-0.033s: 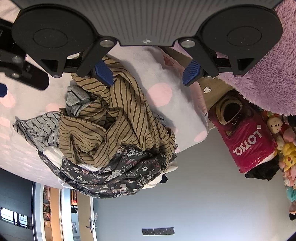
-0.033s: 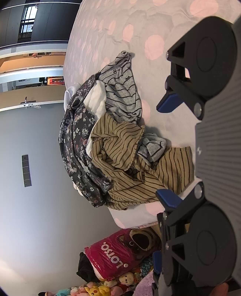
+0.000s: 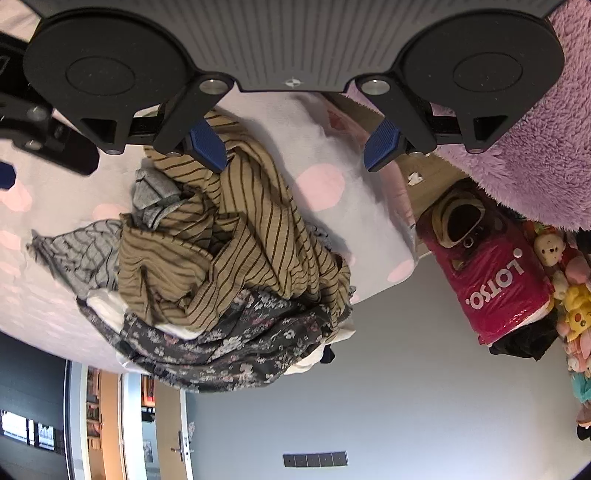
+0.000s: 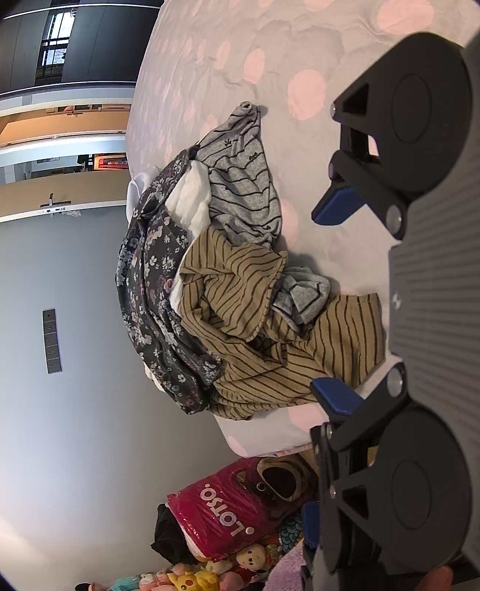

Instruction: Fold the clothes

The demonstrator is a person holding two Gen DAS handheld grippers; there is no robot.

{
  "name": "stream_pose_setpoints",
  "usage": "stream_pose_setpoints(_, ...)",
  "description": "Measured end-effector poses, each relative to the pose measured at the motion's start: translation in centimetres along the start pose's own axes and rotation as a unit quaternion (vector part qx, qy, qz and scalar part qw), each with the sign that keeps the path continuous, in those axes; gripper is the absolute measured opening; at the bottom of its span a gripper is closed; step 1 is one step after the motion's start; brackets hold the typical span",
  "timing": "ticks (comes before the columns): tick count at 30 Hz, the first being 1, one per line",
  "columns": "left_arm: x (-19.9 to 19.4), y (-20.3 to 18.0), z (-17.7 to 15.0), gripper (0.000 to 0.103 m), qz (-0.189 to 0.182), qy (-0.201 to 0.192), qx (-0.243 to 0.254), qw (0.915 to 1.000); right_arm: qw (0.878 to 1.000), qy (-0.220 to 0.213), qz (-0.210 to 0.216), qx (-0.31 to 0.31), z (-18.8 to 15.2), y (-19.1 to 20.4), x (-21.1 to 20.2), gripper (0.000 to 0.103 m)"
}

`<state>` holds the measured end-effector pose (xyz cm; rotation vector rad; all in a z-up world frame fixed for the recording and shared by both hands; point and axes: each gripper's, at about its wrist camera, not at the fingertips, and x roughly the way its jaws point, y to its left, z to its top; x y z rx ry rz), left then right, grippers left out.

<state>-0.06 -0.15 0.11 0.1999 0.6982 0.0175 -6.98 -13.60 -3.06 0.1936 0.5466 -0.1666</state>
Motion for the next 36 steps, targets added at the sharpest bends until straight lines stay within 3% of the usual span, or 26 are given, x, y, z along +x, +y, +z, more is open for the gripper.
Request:
stream_pose_setpoints(7,-0.55,-0.21,-0.13,0.077,-0.017,-0.02,-0.006,0.9997,1.0,-0.004,0.001,0.011,0.07,-0.16,-0.41,0.091)
stream_pose_setpoints(36,-0.12,-0.13,-0.18,0.073,-0.033,-0.007,0.0,0.9994,1.0,0.002,-0.006,0.026,-0.32,-0.56,-0.19,0.091)
